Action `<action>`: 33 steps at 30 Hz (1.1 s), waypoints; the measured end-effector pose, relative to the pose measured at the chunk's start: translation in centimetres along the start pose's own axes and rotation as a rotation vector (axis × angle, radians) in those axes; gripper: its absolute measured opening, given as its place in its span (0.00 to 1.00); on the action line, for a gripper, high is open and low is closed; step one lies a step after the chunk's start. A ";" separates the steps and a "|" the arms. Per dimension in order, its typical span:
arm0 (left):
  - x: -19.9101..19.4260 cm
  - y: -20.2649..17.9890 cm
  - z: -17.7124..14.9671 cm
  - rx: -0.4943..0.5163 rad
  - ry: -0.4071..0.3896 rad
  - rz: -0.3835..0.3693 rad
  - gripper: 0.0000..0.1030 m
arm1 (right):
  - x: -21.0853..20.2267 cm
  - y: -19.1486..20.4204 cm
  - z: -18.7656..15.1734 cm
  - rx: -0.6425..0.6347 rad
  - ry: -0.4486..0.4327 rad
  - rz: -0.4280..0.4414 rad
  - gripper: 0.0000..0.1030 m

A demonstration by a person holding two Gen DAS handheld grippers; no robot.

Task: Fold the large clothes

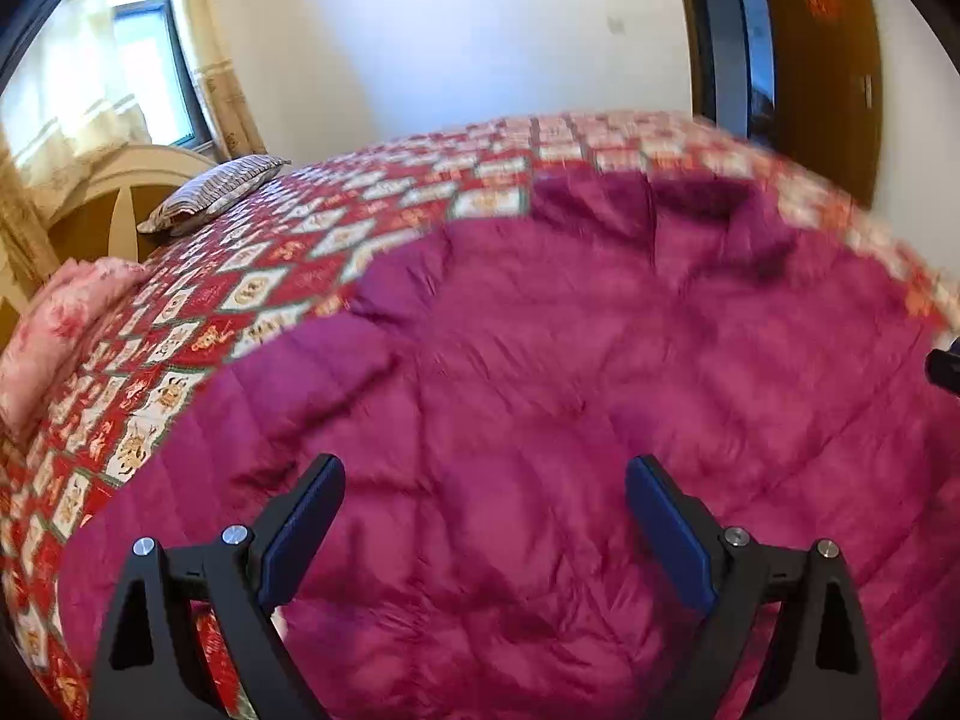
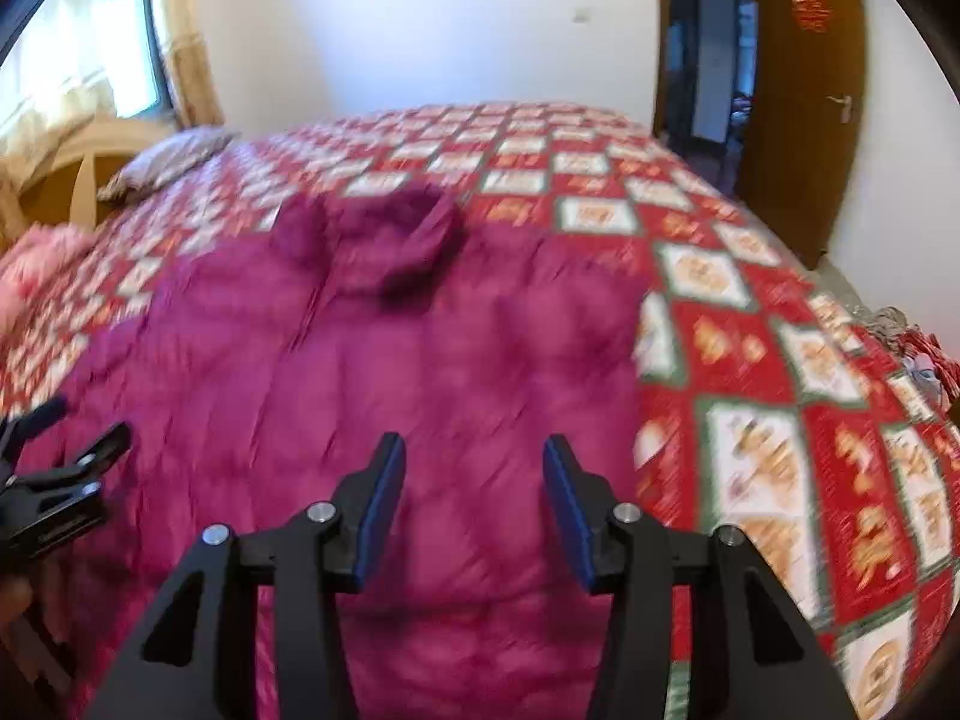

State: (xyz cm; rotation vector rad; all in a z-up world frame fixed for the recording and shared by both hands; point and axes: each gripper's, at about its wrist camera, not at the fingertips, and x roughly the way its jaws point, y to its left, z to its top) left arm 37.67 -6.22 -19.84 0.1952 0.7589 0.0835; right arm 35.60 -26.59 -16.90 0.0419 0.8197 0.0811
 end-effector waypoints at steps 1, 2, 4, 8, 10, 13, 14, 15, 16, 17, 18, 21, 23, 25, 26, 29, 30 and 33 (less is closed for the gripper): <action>0.8 -0.6 -0.6 0.017 0.019 0.018 0.92 | 0.9 0.3 -0.8 -0.011 0.015 0.008 0.50; 1.3 -0.7 -0.8 0.016 0.033 0.009 0.92 | 1.8 0.6 -1.6 -0.022 0.020 0.011 0.50; 1.3 -0.2 -0.7 -0.007 0.025 0.001 0.92 | 2.8 0.7 -2.8 -0.034 0.008 -0.001 0.50; 2.2 -0.2 -0.7 -0.004 0.067 -0.021 0.94 | 2.5 0.5 -3.1 0.042 0.005 -0.004 0.50; 2.5 0.3 -0.9 -0.027 0.080 -0.037 0.97 | 2.5 1.0 -3.2 0.030 0.007 -0.022 0.50; 2.9 0.5 -0.9 -0.043 0.094 -0.046 0.99 | 2.9 1.2 -3.2 0.022 0.023 -0.038 0.50; 2.9 0.4 -1.0 -0.039 0.092 -0.041 0.99 | 2.9 1.2 -3.2 0.014 0.026 -0.046 0.51; 2.9 0.3 -1.0 -0.033 0.088 -0.034 0.99 | 3.0 1.4 -3.2 0.002 0.027 -0.057 0.51; 2.8 0.2 -1.0 -0.027 0.085 -0.028 0.99 | 3.1 1.6 -3.2 -0.007 0.028 -0.065 0.52; 2.8 0.1 -1.0 -0.025 0.084 -0.028 0.99 | 3.1 1.7 -3.2 -0.009 0.029 -0.069 0.52; 2.7 0.2 -0.9 -0.028 0.083 -0.032 0.99 | 3.1 1.7 -3.2 -0.010 0.028 -0.069 0.52; 2.2 0.9 -0.7 -0.045 0.080 -0.055 0.99 | 3.1 1.5 -3.3 -0.005 0.024 -0.063 0.53; 0.7 1.8 -0.3 -0.045 0.053 -0.036 0.99 | 3.1 1.6 -3.3 -0.010 0.025 -0.063 0.60; -1.4 3.5 0.1 -0.069 0.018 -0.041 0.99 | 3.0 1.8 -3.2 -0.030 0.026 -0.048 0.74; -2.5 4.7 0.2 -0.079 -0.006 -0.046 0.99 | 2.8 1.9 -3.2 -0.037 0.021 -0.037 0.81; -5.2 9.4 -0.4 -0.077 -0.061 0.028 0.99 | 1.3 2.4 -3.0 -0.044 0.001 -0.043 0.81; -5.3 11.6 -1.0 -0.086 -0.053 0.067 0.99 | 0.5 2.4 -3.0 -0.032 -0.020 -0.037 0.81; -3.8 18.7 -3.5 -0.163 0.036 0.184 0.99 | -1.2 2.8 -2.9 -0.019 -0.060 -0.020 0.81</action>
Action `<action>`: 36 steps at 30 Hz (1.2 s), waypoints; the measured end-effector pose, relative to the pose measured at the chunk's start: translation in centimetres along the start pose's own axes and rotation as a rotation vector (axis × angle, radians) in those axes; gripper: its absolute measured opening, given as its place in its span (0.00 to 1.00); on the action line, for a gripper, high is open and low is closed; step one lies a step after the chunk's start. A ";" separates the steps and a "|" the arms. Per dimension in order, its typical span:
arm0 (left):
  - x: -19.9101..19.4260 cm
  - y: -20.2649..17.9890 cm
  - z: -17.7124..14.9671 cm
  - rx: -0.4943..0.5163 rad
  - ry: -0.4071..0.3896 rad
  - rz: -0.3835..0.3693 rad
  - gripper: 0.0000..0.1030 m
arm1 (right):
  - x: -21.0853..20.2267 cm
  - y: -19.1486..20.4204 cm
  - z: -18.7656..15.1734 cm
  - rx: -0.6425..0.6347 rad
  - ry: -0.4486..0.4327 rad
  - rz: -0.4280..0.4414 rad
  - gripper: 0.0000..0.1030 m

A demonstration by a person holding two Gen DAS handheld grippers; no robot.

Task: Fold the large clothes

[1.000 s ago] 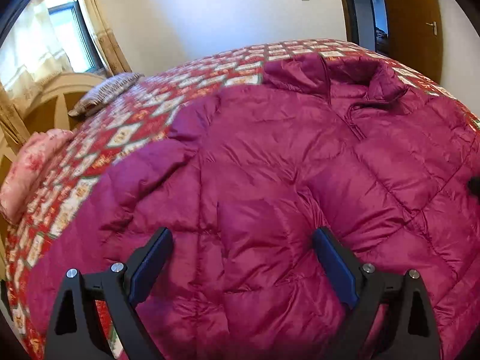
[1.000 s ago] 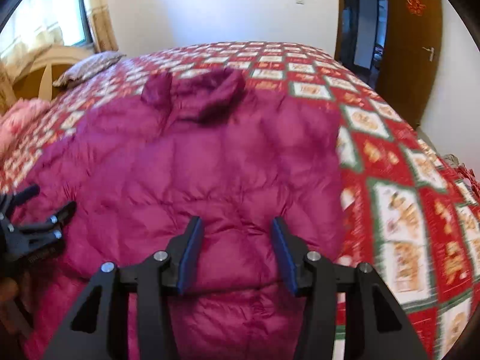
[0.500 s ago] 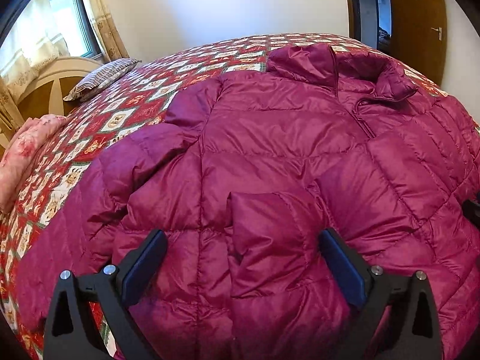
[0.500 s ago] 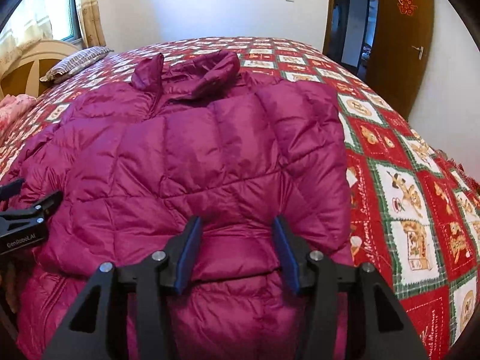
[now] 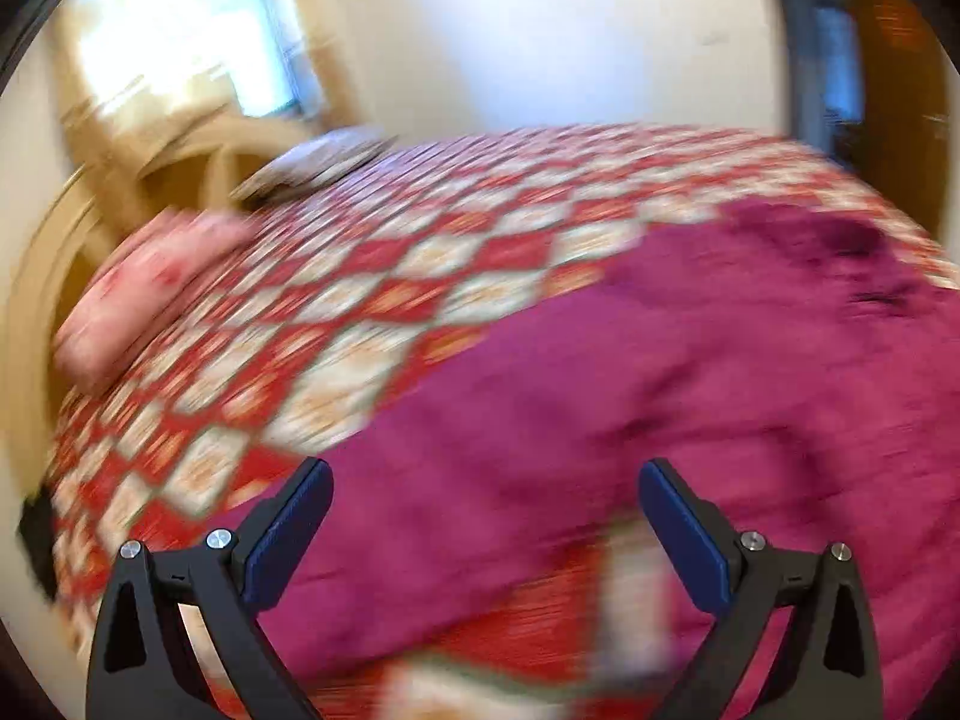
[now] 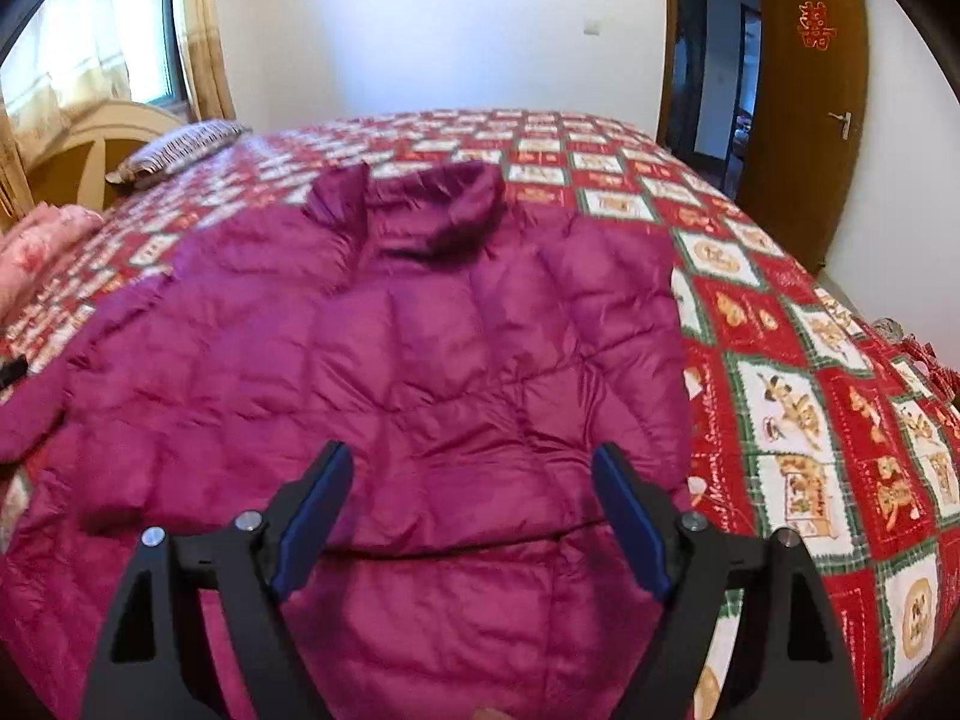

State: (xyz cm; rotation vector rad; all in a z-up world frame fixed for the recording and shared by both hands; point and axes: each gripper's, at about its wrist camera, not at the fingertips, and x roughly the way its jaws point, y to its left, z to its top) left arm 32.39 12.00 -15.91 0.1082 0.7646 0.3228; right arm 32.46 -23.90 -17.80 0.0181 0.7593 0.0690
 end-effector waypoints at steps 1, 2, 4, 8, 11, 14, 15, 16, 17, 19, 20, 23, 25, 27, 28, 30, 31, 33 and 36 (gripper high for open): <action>1.2 2.7 -0.8 -0.035 0.039 0.043 0.99 | -0.5 0.2 0.0 -0.004 -0.012 0.007 0.82; 2.1 5.0 -1.5 -0.069 0.069 0.082 0.99 | -1.0 0.5 0.1 -0.011 -0.025 0.014 0.84; 3.6 9.4 -3.1 -0.156 0.128 0.136 0.99 | -1.4 1.1 0.0 -0.032 -0.041 0.016 0.88; 4.4 13.9 -5.9 -0.280 0.175 0.120 0.99 | -1.0 2.7 -1.0 -0.097 -0.043 0.008 0.88; 5.3 14.0 -7.0 -0.325 0.202 0.059 0.99 | -0.5 3.4 -1.7 -0.118 -0.020 0.012 0.88; 5.8 12.8 -7.1 -0.321 0.187 0.020 0.98 | -0.9 3.8 -2.1 -0.131 -0.025 0.012 0.88; 5.7 12.2 -6.9 -0.300 0.183 0.022 0.81 | -1.1 3.9 -2.1 -0.136 -0.033 0.012 0.88; 5.5 11.7 -6.6 -0.282 0.176 0.000 0.40 | -1.3 3.8 -2.1 -0.139 -0.039 0.011 0.88; 5.1 11.2 -6.1 -0.271 0.166 -0.020 0.31 | -1.5 3.6 -2.1 -0.140 -0.047 0.009 0.88; 3.5 10.5 -4.7 -0.261 0.119 -0.006 0.21 | -1.8 3.2 -1.9 -0.134 -0.056 -0.003 0.88; 2.3 10.0 -3.7 -0.244 0.073 0.001 0.20 | -1.8 2.8 -1.8 -0.127 -0.059 -0.014 0.88; -0.9 7.8 -0.8 -0.202 -0.035 -0.022 0.20 | -1.7 1.5 -1.4 -0.083 -0.062 -0.037 0.88; -2.6 5.6 1.1 -0.167 -0.085 -0.055 0.20 | -1.6 0.7 -1.2 -0.046 -0.063 -0.036 0.88; -3.9 3.1 2.8 -0.132 -0.127 -0.110 0.19 | -1.7 0.3 -1.2 -0.026 -0.067 -0.035 0.88; -4.4 1.7 3.5 -0.113 -0.143 -0.134 0.18 | -1.8 0.2 -1.3 -0.021 -0.070 -0.033 0.88; -5.7 -2.0 4.6 -0.065 -0.175 -0.203 0.18 | -2.0 -0.1 -1.4 -0.015 -0.074 -0.032 0.88; -6.1 -3.6 4.9 -0.040 -0.186 -0.224 0.17 | -2.0 -0.2 -1.4 -0.011 -0.077 -0.032 0.88; -7.1 -7.5 5.2 0.018 -0.210 -0.273 0.17 | -2.1 -0.6 -1.6 0.000 -0.077 -0.029 0.88; -8.0 -12.7 5.3 0.090 -0.221 -0.355 0.17 | -2.0 -1.3 -1.8 0.024 -0.069 -0.027 0.88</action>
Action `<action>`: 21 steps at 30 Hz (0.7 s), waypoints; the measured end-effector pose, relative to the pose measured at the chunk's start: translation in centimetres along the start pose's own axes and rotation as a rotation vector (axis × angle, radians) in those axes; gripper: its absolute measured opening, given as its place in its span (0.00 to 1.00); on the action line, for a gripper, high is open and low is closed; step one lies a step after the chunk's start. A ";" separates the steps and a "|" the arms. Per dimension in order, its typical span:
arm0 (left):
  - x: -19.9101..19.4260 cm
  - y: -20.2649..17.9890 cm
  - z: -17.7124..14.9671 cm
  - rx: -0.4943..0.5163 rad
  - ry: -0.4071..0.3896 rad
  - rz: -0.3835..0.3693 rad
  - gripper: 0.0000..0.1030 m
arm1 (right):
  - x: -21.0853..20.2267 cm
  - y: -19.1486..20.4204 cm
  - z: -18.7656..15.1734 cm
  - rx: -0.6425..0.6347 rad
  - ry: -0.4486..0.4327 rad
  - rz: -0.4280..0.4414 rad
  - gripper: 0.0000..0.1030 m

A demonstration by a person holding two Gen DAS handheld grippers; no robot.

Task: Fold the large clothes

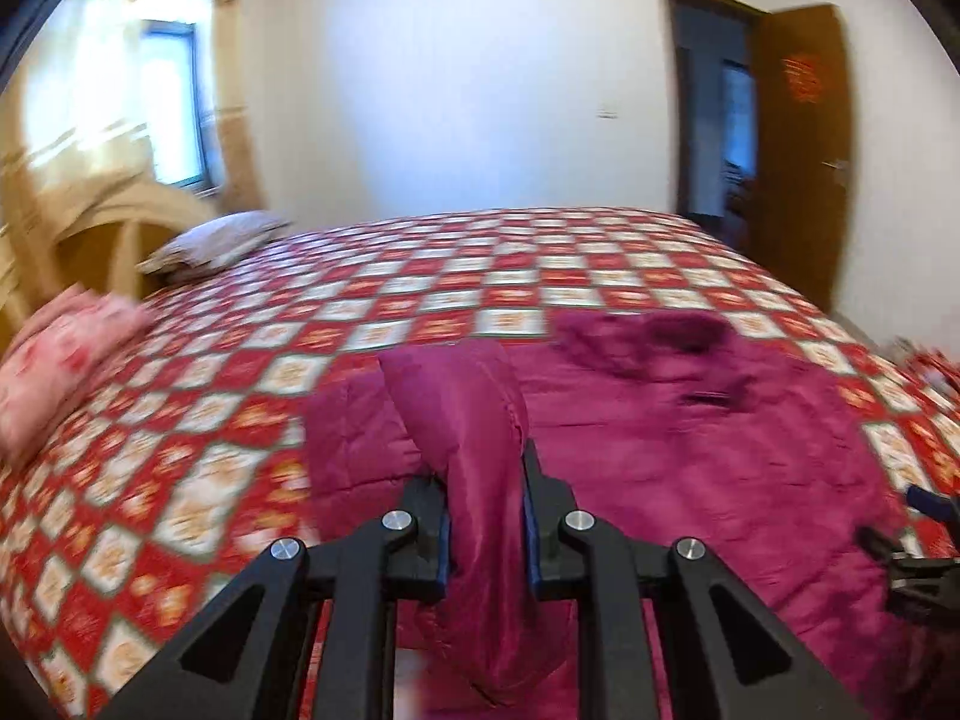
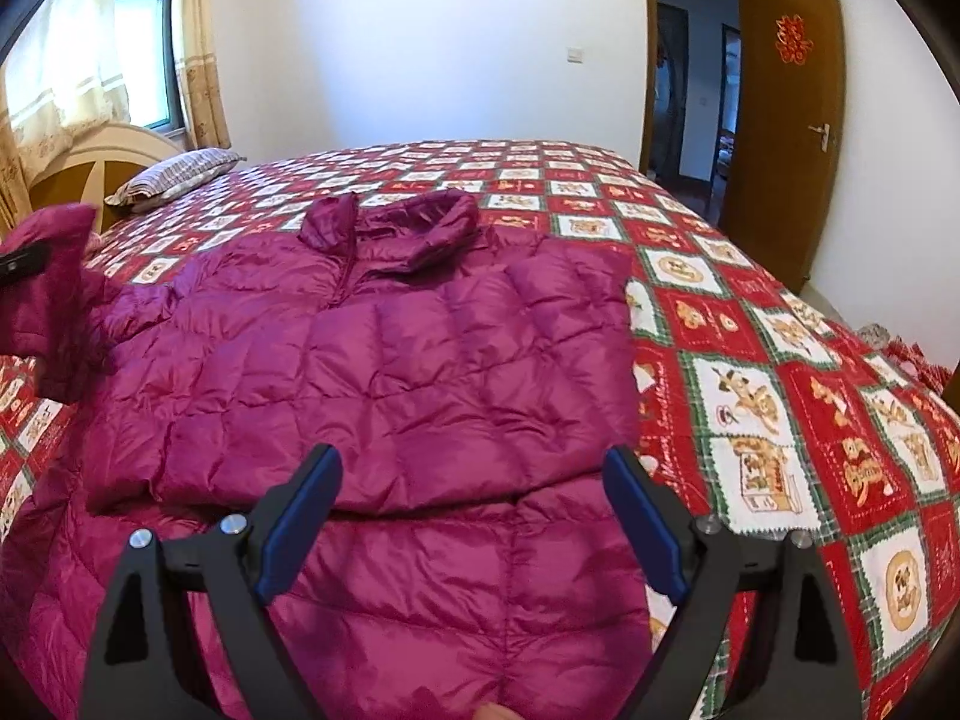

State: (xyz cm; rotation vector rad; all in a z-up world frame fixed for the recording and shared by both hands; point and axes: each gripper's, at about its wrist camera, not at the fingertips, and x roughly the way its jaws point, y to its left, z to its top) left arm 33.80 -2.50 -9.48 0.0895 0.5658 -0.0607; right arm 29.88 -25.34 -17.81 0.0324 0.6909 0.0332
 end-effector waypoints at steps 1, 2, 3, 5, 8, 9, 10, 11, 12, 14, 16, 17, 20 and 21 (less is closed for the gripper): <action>0.2 -1.4 0.0 0.016 0.006 -0.012 0.19 | 0.0 -0.2 -0.1 0.007 0.003 0.000 0.88; 0.6 -2.7 0.0 0.034 0.011 -0.022 0.21 | 0.2 -0.4 -0.2 0.011 0.006 0.001 0.88; 1.0 -4.2 -0.1 0.061 0.018 -0.033 0.31 | 0.2 -0.5 -0.2 0.013 0.009 0.000 0.88; 1.1 -6.3 -0.4 0.094 0.009 -0.028 0.56 | 0.4 -0.6 -0.4 0.014 0.018 0.003 0.88; -0.2 -7.5 -0.6 0.121 -0.072 -0.011 0.77 | 0.9 -0.7 -0.6 0.009 0.044 0.010 0.88; -0.8 -7.8 -0.6 0.135 -0.102 -0.014 0.80 | 1.1 -0.7 -0.6 0.010 0.053 0.011 0.88; -1.4 -7.8 -0.7 0.145 -0.116 -0.014 0.85 | 1.3 -0.9 -0.6 0.015 0.062 0.015 0.88; -1.7 -7.5 -0.8 0.151 -0.127 -0.008 0.87 | 1.3 -1.0 -0.5 0.019 0.066 0.018 0.88; -1.9 -6.9 -1.0 0.151 -0.139 0.005 0.88 | 1.3 -1.1 -0.4 0.023 0.069 0.019 0.88; -1.6 -5.1 -1.3 0.136 -0.134 0.037 0.88 | 0.8 -1.1 0.0 0.028 0.055 0.027 0.88; -0.7 -2.4 -1.9 0.096 -0.093 0.103 0.88 | 0.0 -0.8 0.9 0.028 0.040 0.053 0.88; -0.3 -1.3 -2.3 0.078 -0.074 0.121 0.88 | -0.3 -0.6 1.3 0.026 0.035 0.066 0.88; 1.4 2.8 -4.1 0.007 0.015 0.233 0.88 | -1.2 0.6 2.8 0.017 0.017 0.130 0.88; 1.8 4.0 -4.9 -0.021 0.040 0.256 0.88 | -1.3 1.1 3.2 0.016 0.016 0.153 0.88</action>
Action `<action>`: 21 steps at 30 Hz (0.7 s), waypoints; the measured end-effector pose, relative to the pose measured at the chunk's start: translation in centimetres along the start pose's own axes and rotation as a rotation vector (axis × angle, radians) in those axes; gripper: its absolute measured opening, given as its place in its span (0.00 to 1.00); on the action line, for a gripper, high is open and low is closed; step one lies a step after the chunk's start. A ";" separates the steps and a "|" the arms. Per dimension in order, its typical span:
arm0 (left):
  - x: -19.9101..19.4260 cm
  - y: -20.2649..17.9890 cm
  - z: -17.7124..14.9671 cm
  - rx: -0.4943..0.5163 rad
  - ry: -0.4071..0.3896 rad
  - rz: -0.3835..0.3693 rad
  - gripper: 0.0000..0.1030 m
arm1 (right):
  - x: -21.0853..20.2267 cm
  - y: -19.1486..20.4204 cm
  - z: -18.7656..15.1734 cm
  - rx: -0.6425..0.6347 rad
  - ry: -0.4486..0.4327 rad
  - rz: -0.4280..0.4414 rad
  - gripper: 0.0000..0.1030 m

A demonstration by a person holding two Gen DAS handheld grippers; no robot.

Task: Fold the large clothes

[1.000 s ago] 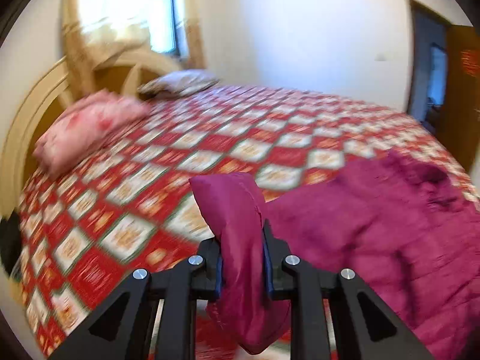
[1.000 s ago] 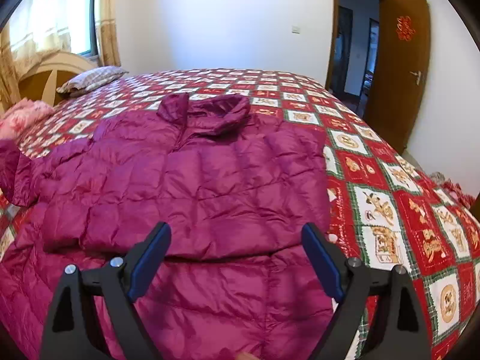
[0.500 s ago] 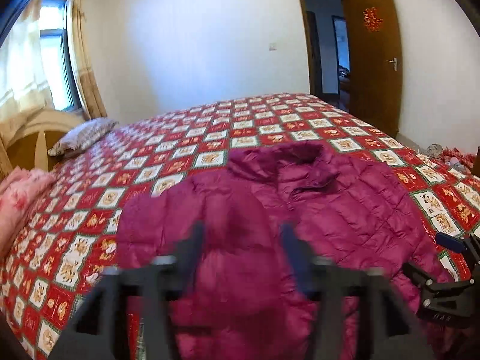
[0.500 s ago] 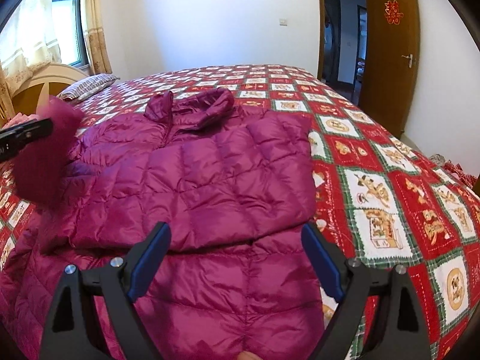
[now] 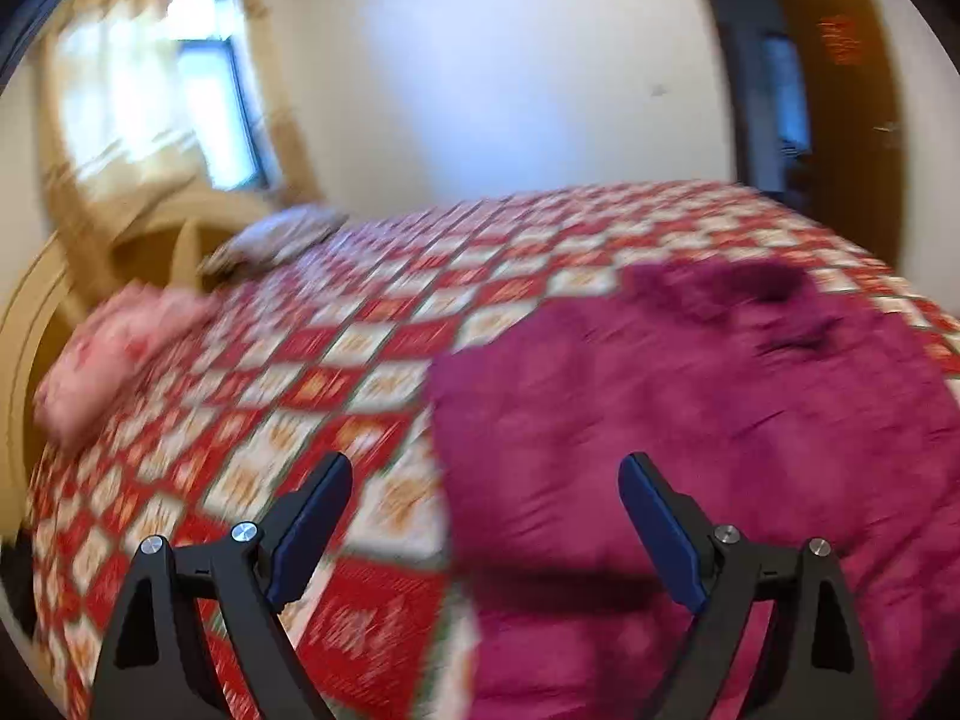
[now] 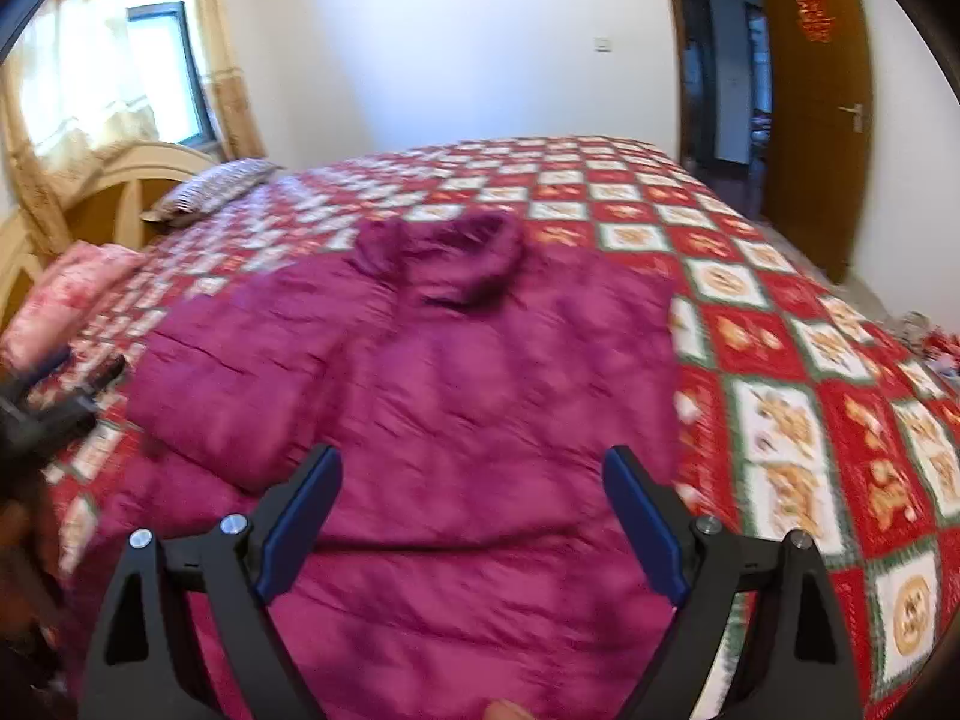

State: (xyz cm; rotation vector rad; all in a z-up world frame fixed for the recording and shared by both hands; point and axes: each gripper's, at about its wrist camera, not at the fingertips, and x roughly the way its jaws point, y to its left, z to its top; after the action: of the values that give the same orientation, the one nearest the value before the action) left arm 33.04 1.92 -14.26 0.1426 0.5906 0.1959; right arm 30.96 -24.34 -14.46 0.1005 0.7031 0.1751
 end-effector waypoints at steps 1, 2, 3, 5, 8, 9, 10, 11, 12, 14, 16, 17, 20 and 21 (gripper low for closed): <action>0.8 0.9 -0.7 -0.020 0.035 0.029 0.88 | 0.2 0.6 0.5 -0.002 0.003 0.028 0.88; 1.6 1.7 -1.5 -0.038 0.070 0.049 0.88 | 0.6 1.3 0.9 -0.002 0.012 0.054 0.88; 2.0 2.1 -2.1 -0.046 0.087 0.056 0.88 | 1.1 2.0 1.2 -0.002 0.026 0.085 0.88; 3.0 2.8 -3.5 -0.063 0.113 0.090 0.88 | 2.5 3.5 1.6 -0.015 0.055 0.129 0.87; 4.4 2.9 -4.8 -0.070 0.142 0.126 0.88 | 5.4 5.5 1.5 -0.014 0.122 0.171 0.81; 4.9 3.0 -5.1 -0.074 0.160 0.134 0.88 | 6.5 5.8 1.4 -0.002 0.153 0.192 0.74; 5.3 3.1 -5.2 -0.079 0.175 0.138 0.88 | 7.7 6.2 1.1 0.017 0.195 0.219 0.60; 5.9 3.3 -5.4 -0.088 0.196 0.145 0.88 | 8.4 6.5 0.8 0.029 0.226 0.240 0.53; 6.3 3.6 -5.4 -0.101 0.213 0.149 0.88 | 8.8 6.8 0.6 0.037 0.244 0.253 0.40; 6.3 4.1 -5.6 -0.125 0.217 0.129 0.88 | 8.7 7.3 0.2 0.025 0.235 0.254 0.26; 6.4 4.3 -5.7 -0.136 0.219 0.119 0.88 | 7.8 7.3 0.0 0.008 0.205 0.246 0.19; 6.5 4.4 -5.7 -0.141 0.222 0.115 0.88 | 7.4 7.0 0.2 0.006 0.193 0.235 0.18; 6.7 4.4 -5.7 -0.143 0.235 0.111 0.88 | 5.9 5.5 0.6 0.004 0.135 0.172 0.17; 6.8 4.4 -5.7 -0.142 0.238 0.108 0.88 | 5.5 4.8 0.8 0.013 0.119 0.152 0.17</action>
State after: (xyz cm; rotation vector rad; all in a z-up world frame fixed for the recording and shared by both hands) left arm 34.72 8.10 -21.72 0.0133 0.8040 0.3619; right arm 35.02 -18.58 -16.64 0.1570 0.8152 0.3245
